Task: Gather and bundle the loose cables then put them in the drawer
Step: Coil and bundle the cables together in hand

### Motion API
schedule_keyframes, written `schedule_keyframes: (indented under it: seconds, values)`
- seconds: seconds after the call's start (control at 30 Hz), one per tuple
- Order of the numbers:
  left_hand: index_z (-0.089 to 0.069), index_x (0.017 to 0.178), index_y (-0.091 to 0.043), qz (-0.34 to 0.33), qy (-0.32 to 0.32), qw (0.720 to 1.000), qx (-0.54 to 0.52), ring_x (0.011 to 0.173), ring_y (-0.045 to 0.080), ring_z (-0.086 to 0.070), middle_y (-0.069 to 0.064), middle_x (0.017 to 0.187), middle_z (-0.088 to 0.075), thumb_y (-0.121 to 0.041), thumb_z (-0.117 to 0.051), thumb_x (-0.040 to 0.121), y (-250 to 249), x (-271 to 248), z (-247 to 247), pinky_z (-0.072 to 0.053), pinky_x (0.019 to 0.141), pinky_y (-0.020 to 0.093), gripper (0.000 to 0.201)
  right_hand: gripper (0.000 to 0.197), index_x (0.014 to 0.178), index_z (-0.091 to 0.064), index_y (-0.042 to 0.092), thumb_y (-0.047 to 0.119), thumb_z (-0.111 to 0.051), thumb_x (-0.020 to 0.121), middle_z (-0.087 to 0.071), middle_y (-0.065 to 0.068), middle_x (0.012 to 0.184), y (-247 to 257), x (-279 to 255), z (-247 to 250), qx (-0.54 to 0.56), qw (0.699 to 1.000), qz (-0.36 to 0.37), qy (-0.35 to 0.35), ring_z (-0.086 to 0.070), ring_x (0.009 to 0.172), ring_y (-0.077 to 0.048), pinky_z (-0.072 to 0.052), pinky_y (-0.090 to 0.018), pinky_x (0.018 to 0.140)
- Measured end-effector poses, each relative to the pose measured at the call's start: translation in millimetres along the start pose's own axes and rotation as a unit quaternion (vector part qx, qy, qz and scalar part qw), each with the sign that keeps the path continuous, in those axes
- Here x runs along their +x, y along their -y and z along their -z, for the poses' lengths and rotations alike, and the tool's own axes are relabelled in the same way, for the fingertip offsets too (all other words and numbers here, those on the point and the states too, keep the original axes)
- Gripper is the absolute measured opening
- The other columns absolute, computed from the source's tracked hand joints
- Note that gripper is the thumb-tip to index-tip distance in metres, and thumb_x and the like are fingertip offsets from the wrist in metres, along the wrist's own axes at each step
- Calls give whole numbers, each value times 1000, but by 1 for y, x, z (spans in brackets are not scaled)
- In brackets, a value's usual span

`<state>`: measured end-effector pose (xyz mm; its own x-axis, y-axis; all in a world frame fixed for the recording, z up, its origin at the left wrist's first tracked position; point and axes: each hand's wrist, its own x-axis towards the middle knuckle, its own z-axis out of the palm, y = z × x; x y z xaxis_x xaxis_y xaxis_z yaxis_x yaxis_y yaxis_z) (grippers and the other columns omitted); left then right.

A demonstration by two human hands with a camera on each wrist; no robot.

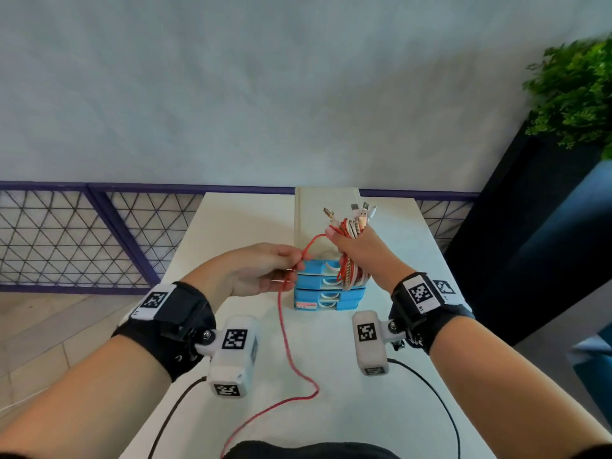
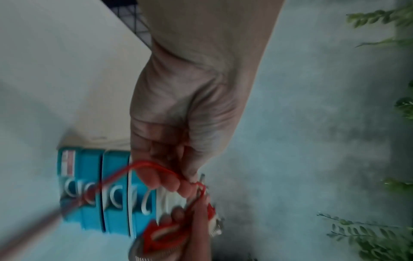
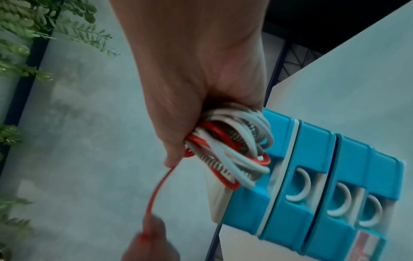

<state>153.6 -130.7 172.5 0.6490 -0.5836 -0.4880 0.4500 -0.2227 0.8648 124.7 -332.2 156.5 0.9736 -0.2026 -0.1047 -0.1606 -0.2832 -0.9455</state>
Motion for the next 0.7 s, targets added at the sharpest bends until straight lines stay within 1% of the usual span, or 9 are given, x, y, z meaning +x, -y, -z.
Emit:
schedule_keyframes:
  seconds: [0.1,0.17,0.23,0.33,0.43,0.5,0.57,0.63,0.7]
  values:
    - [-65,91,-12,-18,-10,999,-49,63,8,-65,-2,77,-69,-14,-56,91,-3,4,-17,-58,62,22,9,27,78,-60,28,54,-62,85,-63,7,69,0,-3,-14,22,1000,5,20,-65,72,-16,-56,-39,79]
    - [-65,90,-10,-21,-3,998,-54,65,11,-67,0,74,-71,-13,-60,89,-4,7,-27,-60,65,24,6,38,82,-60,28,67,-59,79,-65,9,66,3,-6,-19,64,997,-14,40,-65,72,-14,-53,-37,77]
    - [-64,87,-9,-22,4,998,-54,62,11,-68,1,68,-71,-13,-60,89,-5,7,-34,-60,68,25,6,43,83,-61,26,68,-59,76,-64,10,60,8,-10,-19,120,989,-21,86,-64,66,-11,-51,-31,70]
    - [-65,86,-8,-24,13,999,-37,59,9,-67,0,66,-71,-13,-60,89,-6,6,-37,-60,67,23,8,17,81,-62,19,34,-67,87,-66,4,63,17,-18,-15,145,980,-14,133,-66,63,-11,-54,-27,63]
    - [-63,83,-12,-27,11,1000,-2,50,3,-56,-5,65,-62,-21,-57,92,-4,5,-41,-55,56,16,14,15,73,-58,11,8,-63,86,-59,-5,55,17,-16,-14,108,991,-26,81,-60,48,-15,-53,-27,53]
    - [-56,80,-17,-24,41,999,-10,42,3,-39,-9,56,-47,-30,-47,97,-1,1,-43,-43,45,15,22,13,74,-54,10,3,-59,85,-57,-7,56,17,-10,-11,115,993,-29,24,-58,44,-15,-52,-30,53]
    - [-48,76,-21,-10,102,995,-5,41,6,-25,-9,50,-33,-32,-38,100,3,-6,-38,-33,42,16,28,7,83,-54,6,1,-57,84,-58,-9,63,16,0,-3,183,982,-36,-29,-61,50,-17,-56,-39,63]
    - [-48,76,-23,7,154,988,18,43,7,-19,-9,52,-28,-30,-35,100,12,-13,-28,-29,42,17,29,5,88,-53,4,0,-56,86,-58,-10,69,14,9,12,259,962,-42,-68,-63,57,-18,-56,-45,75]
    - [-55,82,-22,17,156,986,53,45,8,-20,-7,56,-30,-30,-36,101,22,-15,-15,-27,45,18,28,4,89,-53,5,4,-57,88,-58,-8,72,12,13,26,302,949,-46,-82,-64,60,-17,-56,-45,80]
